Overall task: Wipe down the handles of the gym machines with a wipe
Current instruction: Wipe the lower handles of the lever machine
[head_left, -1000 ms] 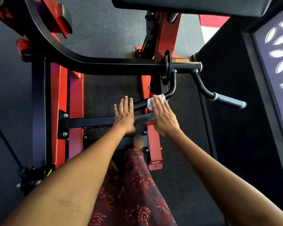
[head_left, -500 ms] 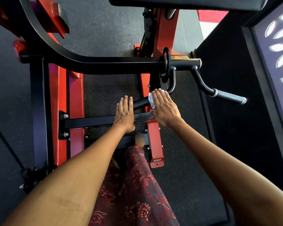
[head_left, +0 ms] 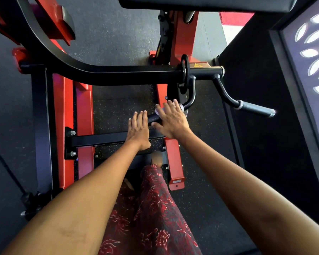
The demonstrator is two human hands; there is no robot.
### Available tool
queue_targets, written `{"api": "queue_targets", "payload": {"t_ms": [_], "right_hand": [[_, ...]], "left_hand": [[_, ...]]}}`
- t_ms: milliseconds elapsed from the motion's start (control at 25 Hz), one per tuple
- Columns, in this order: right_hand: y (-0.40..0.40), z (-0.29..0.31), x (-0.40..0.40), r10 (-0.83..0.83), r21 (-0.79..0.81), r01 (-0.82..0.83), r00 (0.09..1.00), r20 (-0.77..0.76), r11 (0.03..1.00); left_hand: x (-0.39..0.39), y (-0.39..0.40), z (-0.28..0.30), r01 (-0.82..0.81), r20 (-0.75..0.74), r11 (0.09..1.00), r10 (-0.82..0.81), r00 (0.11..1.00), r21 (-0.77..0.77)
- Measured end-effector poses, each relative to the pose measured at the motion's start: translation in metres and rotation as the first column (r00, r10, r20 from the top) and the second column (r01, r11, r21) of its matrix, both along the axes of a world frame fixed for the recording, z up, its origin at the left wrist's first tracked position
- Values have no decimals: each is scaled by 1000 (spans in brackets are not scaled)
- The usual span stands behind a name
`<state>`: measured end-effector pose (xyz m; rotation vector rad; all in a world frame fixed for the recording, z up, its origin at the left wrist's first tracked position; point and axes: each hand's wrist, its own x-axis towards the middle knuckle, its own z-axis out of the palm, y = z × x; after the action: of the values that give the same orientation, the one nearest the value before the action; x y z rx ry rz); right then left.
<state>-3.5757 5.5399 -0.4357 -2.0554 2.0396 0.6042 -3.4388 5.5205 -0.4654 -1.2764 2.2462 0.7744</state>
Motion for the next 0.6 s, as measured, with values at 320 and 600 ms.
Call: {"api": "queue_targets", "payload": {"t_ms": [320,600], "right_hand": [[15,-5,-35,-65,-51,63,997,-35,997],[33,-13,-10,137,-56,-136,991,5,989]], "left_hand": [[0,-2,1,-14,-7,1000,14,1000,20],[-1,-3,5,-29,12,998,29,1000,64]]}}
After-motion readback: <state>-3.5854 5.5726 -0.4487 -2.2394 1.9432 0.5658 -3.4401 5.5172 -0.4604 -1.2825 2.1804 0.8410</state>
